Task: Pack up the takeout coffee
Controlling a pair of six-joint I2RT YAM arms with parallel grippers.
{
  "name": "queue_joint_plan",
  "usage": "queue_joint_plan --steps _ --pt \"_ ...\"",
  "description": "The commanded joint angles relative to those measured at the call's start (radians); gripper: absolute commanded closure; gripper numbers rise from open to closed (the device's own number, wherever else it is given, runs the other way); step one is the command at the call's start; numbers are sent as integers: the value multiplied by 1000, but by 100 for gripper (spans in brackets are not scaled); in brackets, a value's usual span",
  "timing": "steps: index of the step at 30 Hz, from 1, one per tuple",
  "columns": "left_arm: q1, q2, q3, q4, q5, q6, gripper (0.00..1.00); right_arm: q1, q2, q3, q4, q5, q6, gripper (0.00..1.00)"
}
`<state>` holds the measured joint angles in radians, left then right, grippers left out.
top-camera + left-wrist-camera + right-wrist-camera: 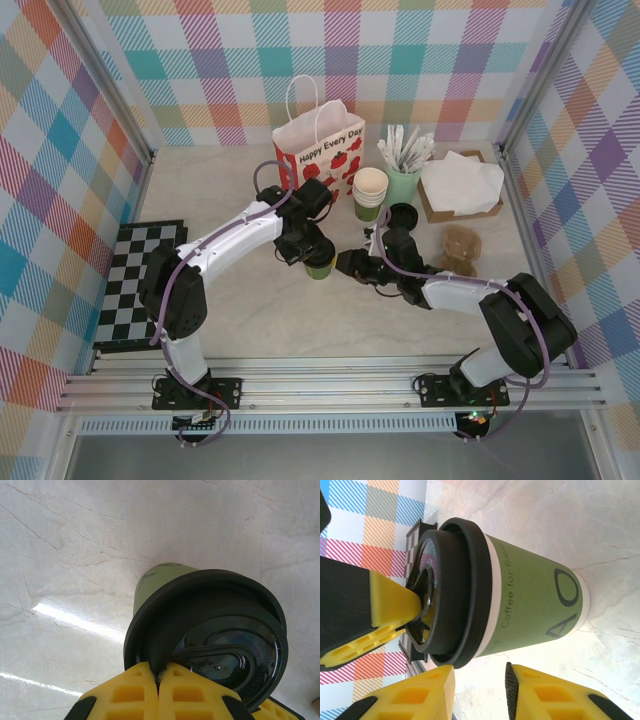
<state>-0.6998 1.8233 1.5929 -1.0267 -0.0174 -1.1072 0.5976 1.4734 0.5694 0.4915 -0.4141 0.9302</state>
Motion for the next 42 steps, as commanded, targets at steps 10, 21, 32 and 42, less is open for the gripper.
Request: queue_joint_plan --steps 10,21,32,42 --pt "-9 60 -52 -32 17 10 100 6 48 43 79 -25 -5 66" --pt "-10 59 -57 -26 22 16 100 13 97 69 103 -28 14 66" --pt "-7 89 -192 24 58 34 100 9 170 44 -175 30 30 75" --pt "-7 102 32 -143 -88 149 100 -5 61 242 -298 -34 -34 46"
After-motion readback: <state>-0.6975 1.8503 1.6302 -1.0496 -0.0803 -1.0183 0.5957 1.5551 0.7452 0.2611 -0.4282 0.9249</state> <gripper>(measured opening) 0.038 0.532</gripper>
